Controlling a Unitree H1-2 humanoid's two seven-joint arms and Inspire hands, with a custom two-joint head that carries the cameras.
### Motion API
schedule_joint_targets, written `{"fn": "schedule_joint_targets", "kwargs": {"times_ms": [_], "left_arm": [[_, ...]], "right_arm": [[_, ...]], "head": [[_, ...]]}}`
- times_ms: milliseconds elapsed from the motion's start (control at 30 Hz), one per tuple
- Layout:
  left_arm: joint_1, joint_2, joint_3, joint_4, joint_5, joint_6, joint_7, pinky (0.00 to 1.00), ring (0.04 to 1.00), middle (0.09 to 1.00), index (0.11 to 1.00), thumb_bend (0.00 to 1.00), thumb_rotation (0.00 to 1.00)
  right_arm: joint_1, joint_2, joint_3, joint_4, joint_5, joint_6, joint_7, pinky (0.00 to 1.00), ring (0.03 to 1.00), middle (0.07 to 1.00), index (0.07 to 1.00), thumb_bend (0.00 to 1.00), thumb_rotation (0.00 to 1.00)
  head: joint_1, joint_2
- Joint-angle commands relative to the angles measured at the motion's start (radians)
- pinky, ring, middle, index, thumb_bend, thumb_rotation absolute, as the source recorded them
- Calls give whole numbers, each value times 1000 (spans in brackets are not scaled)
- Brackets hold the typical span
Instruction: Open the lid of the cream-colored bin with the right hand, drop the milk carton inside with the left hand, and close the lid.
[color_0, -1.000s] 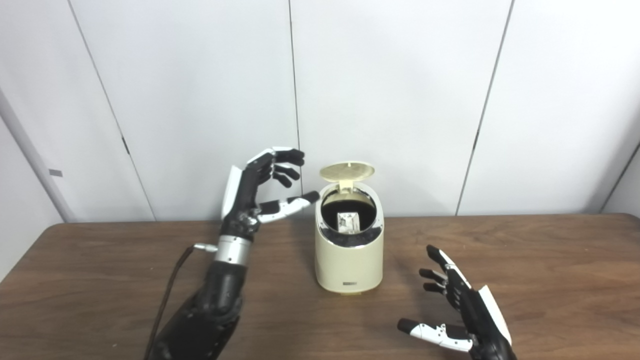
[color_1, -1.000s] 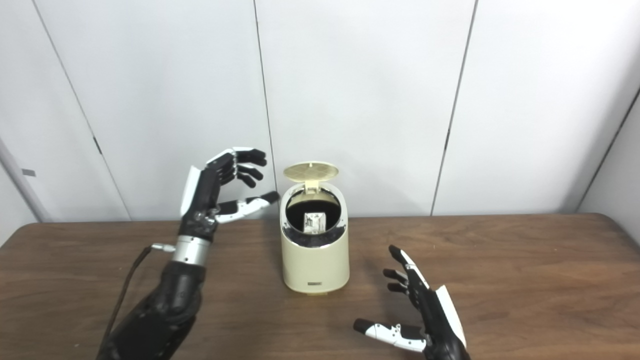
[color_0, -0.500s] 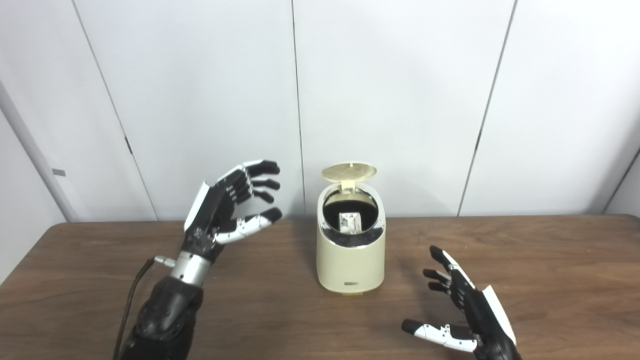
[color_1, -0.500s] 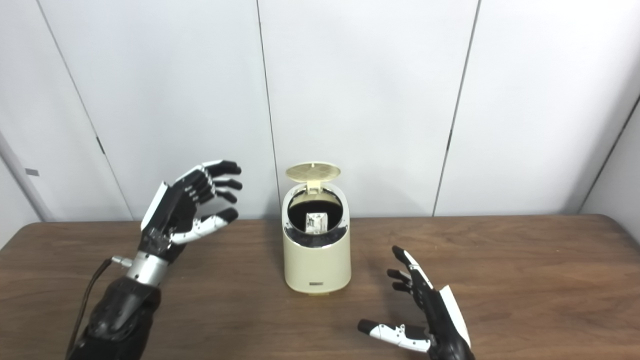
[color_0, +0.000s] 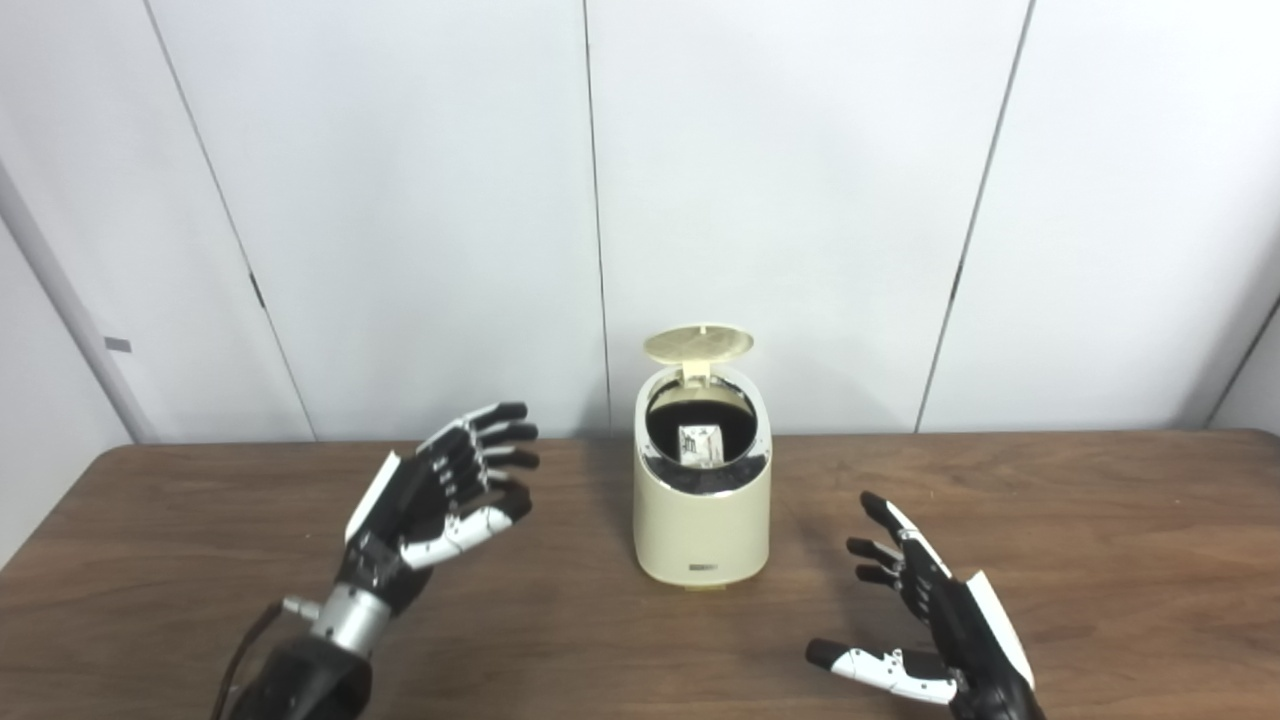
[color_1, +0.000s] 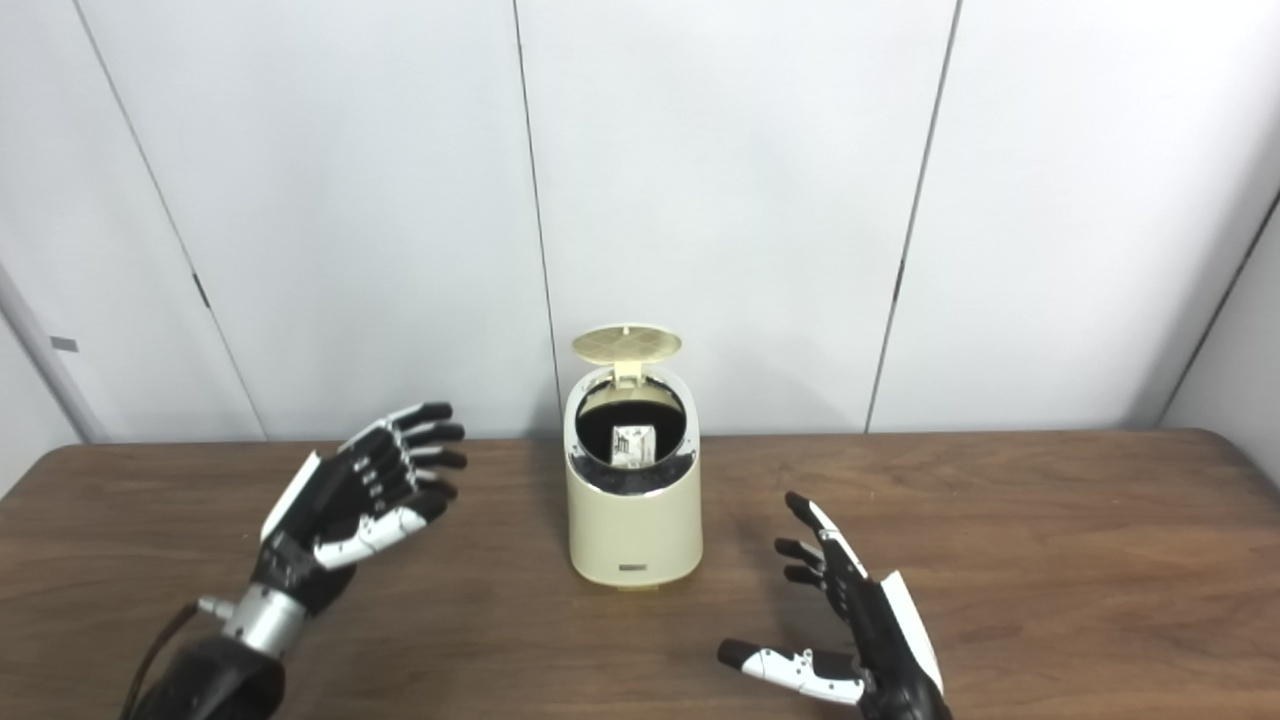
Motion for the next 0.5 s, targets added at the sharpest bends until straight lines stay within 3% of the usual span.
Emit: {"fn": "schedule_joint_targets", "kwargs": {"times_ms": [0, 100, 300, 367, 467], "left_arm": [[-13, -4, 20, -31, 5, -32, 5, 523, 667, 760, 813, 695, 221], [8, -19, 31, -37, -19, -14, -4, 494, 650, 751, 797, 711, 222], [46, -50, 52, -37, -43, -7, -17, 464, 614, 723, 767, 667, 126], [56, -59, 55, -31, -34, -23, -19, 462, 602, 709, 747, 677, 141], [60, -58, 46, 22, 0, -96, -42, 480, 587, 680, 723, 668, 148]], "right_arm": [[-22, -9, -3, -24, 12, -30, 7, 776, 837, 952, 928, 779, 263], [-23, -12, -2, -18, 11, -35, 7, 775, 836, 951, 928, 778, 258], [-25, -18, -2, -10, 10, -36, 10, 767, 833, 947, 930, 774, 266], [-25, -19, -3, -9, 15, -38, 13, 761, 832, 945, 929, 773, 263], [-28, -24, -4, -1, 18, -44, 14, 757, 830, 945, 929, 768, 254]], "head": [[0, 0], [1, -1], [-4, -3], [-6, -4], [-14, -10]]}}
